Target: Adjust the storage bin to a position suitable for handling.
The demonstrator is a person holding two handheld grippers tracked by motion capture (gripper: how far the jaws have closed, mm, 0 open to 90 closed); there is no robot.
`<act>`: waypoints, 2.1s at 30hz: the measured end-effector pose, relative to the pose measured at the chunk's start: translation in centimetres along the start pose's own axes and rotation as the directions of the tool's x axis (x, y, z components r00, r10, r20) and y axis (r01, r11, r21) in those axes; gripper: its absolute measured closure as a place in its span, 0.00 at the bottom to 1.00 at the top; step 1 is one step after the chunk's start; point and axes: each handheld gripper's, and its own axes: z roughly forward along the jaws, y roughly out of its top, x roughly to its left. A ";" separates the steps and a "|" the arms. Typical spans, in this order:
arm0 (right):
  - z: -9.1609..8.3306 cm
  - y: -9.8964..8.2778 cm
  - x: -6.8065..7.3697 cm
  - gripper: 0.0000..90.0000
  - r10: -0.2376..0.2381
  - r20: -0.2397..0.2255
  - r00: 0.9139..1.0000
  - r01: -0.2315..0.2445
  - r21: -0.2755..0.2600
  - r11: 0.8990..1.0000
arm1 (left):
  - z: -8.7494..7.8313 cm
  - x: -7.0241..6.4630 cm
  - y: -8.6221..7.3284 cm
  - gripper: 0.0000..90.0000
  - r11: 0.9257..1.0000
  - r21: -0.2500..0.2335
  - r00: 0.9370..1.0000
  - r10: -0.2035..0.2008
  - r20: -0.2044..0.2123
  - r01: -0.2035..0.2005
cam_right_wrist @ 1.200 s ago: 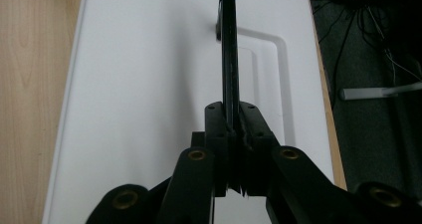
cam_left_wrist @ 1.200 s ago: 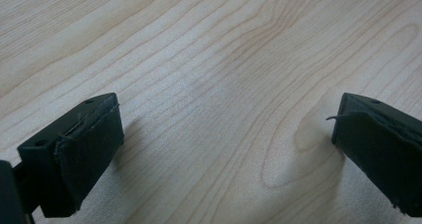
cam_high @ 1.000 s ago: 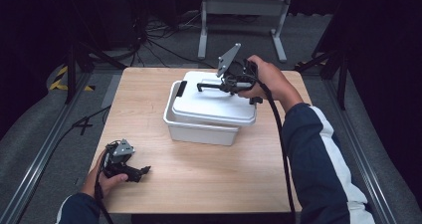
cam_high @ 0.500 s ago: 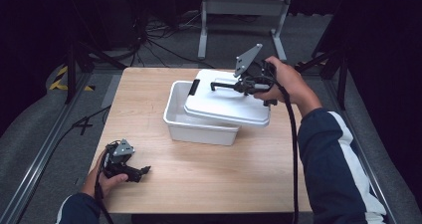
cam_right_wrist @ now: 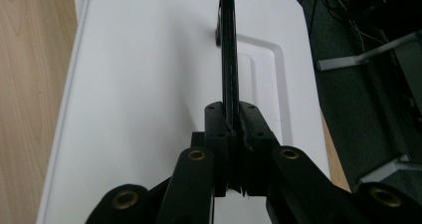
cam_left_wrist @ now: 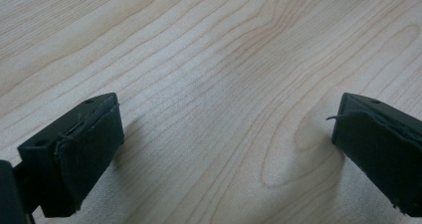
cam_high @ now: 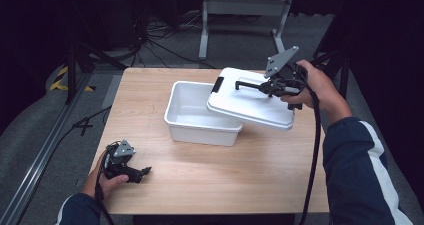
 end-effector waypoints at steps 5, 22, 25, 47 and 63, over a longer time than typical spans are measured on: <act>-1.1 -2.0 -0.3 0.94 0.035 0.013 0.999 -0.035 -0.021 0.999 | 0.0 0.0 0.0 0.00 1.000 0.000 1.000 0.000 0.001 0.000; -2.9 -7.5 -0.9 0.94 0.142 0.064 0.988 -0.140 -0.034 0.990 | 0.0 0.0 0.0 0.00 1.000 0.001 1.000 0.001 0.001 -0.001; -3.1 -8.4 -1.1 0.95 0.162 0.071 0.984 -0.160 -0.034 0.987 | 0.0 0.0 0.0 0.00 1.000 0.001 1.000 0.001 0.002 -0.001; -0.3 -13.8 -0.9 0.94 0.254 0.070 0.965 -0.257 0.040 0.965 | 0.0 0.0 0.0 0.00 1.000 0.002 1.000 0.001 0.002 -0.001; 4.7 -15.8 0.1 0.94 0.291 0.028 0.956 -0.293 0.086 0.952 | 0.0 0.0 0.0 0.00 1.000 0.001 1.000 0.001 0.001 -0.001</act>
